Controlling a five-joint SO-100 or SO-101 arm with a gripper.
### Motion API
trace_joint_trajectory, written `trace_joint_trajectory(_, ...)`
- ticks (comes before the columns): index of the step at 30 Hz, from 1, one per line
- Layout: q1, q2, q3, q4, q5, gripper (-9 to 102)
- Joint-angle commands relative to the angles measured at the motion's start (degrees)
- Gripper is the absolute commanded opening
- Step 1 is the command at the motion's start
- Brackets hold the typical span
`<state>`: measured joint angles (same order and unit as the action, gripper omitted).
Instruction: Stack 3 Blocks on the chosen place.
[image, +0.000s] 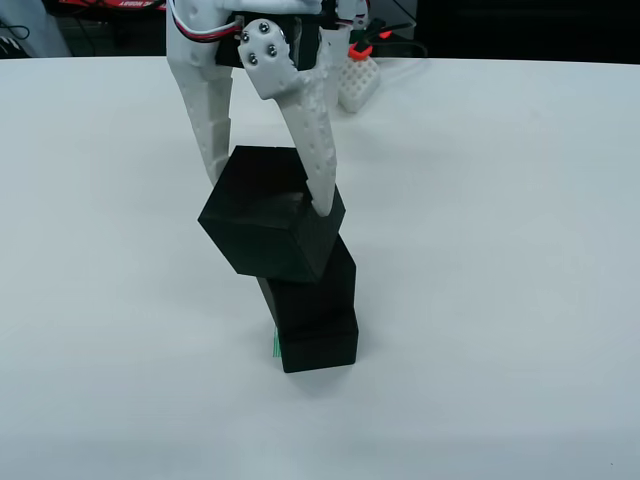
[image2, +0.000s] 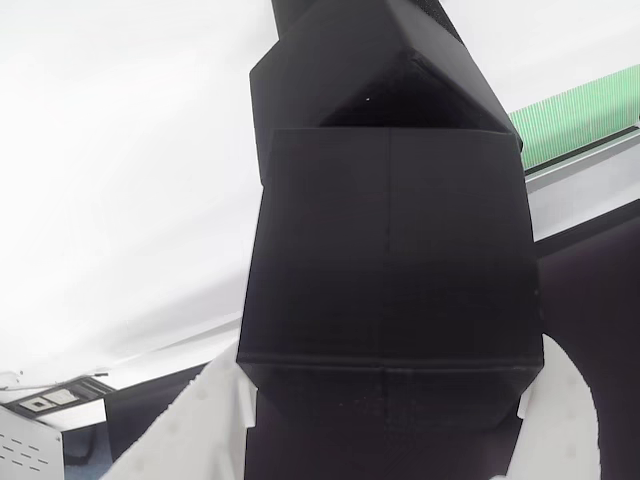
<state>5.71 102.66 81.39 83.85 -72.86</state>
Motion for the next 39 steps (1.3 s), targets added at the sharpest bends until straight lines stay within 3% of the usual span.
trace_joint_trajectory(1,0.4,0.2,0.0,-1.5,-0.4,25)
trace_joint_trajectory(20,-0.2,0.8,1.6,-3.8,0.4,38)
trace_joint_trajectory(37,-0.9,10.8,3.3,-3.3,0.4,37)
trace_joint_trajectory(39,-1.1,13.0,3.3,-2.6,0.4,34)
